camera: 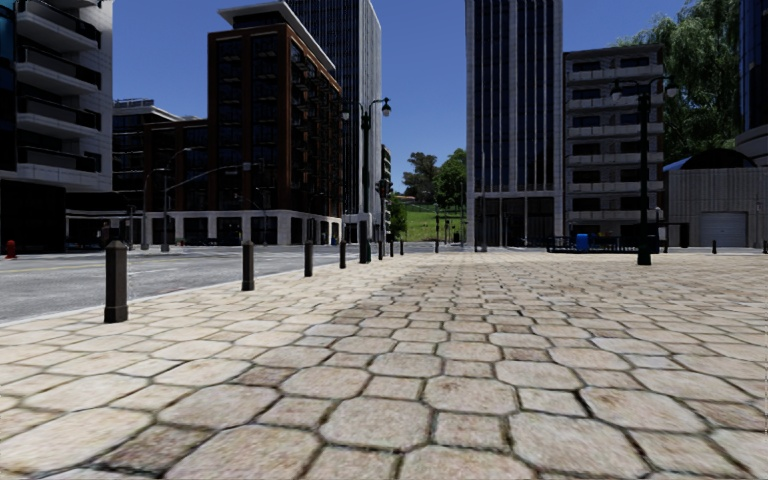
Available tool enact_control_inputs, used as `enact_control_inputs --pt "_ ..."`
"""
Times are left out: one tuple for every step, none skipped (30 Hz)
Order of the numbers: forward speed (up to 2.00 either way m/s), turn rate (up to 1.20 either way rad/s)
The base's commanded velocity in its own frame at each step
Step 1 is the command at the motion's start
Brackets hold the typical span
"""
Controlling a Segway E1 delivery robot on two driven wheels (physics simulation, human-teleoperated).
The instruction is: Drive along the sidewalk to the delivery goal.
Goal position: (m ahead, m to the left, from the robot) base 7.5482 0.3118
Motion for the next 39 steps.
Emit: enact_control_inputs --pt "2.0 0.0" --pt "2.0 0.0" --pt "2.0 0.0" --pt "2.0 0.0" --pt "2.0 0.0" --pt "2.0 0.0" --pt "2.0 0.0" --pt "2.0 0.0" --pt "2.0 0.0" --pt "2.0 0.0" --pt "2.0 0.0" --pt "2.0 0.0" --pt "2.0 0.0" --pt "2.0 0.0" --pt "2.0 0.0" --pt "2.0 0.0" --pt "2.0 0.0" --pt "2.0 0.0" --pt "2.0 0.0" --pt "2.0 0.0" --pt "2.0 0.0" --pt "2.0 0.0" --pt "2.0 0.0" --pt "2.0 0.0" --pt "2.0 0.0" --pt "2.0 0.0" --pt "2.0 0.0" --pt "2.0 0.0" --pt "2.0 0.0" --pt "2.0 0.0" --pt "2.0 0.0" --pt "2.0 0.0" --pt "2.0 0.0" --pt "2.0 0.0" --pt "2.0 0.0" --pt "2.0 0.0" --pt "2.0 0.0" --pt "2.0 0.0" --pt "2.0 0.0"
